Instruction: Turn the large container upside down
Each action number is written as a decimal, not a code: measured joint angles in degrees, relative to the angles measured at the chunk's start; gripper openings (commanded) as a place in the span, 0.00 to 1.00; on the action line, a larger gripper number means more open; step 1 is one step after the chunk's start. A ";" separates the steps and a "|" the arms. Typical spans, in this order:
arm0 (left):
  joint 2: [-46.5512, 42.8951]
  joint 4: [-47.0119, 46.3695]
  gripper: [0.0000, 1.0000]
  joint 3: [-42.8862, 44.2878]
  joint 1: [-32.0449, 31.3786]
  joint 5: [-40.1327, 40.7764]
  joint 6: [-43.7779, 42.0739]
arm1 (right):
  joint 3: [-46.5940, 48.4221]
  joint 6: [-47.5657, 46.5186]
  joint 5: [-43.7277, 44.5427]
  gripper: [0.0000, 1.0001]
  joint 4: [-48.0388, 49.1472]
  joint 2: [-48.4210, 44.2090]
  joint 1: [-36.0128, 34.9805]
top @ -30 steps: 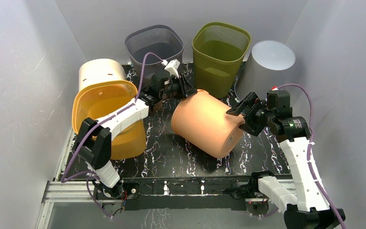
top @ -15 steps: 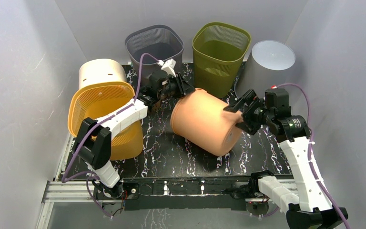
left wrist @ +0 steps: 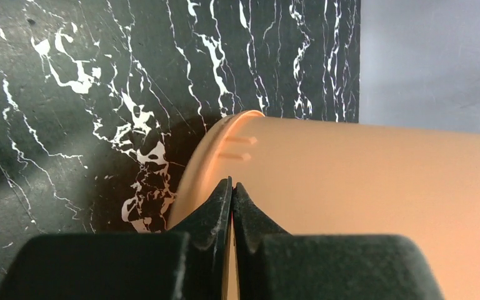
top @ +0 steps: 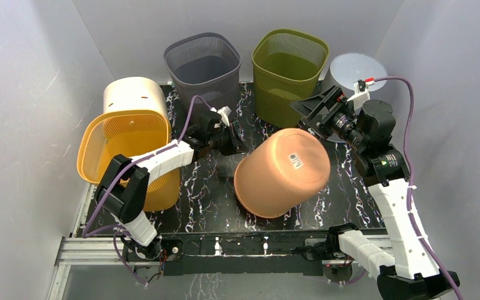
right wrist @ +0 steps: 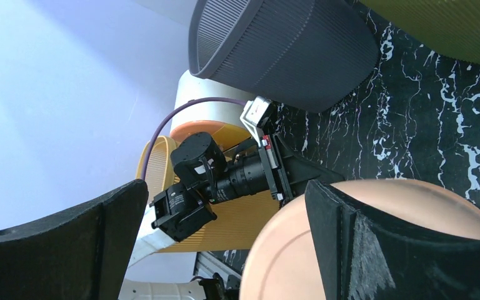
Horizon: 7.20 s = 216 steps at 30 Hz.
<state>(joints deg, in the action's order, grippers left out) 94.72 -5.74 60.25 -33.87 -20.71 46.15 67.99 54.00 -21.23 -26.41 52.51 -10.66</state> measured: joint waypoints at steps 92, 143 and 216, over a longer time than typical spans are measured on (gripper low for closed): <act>-12.61 32.74 0.92 14.91 -1.38 -9.75 -12.31 | 26.43 -31.87 20.65 0.98 -31.74 8.55 -0.33; -22.08 44.04 0.98 29.22 -6.36 23.56 -12.90 | 4.33 -20.79 19.58 0.98 -29.55 16.96 -35.95; -16.96 30.86 0.98 -0.09 -6.21 0.09 -10.12 | 61.86 -41.66 27.39 0.98 -20.24 57.86 -8.28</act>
<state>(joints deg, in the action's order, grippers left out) 77.76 25.12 60.16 -40.07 -20.62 36.03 129.84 12.34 6.15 -46.65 110.37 -18.94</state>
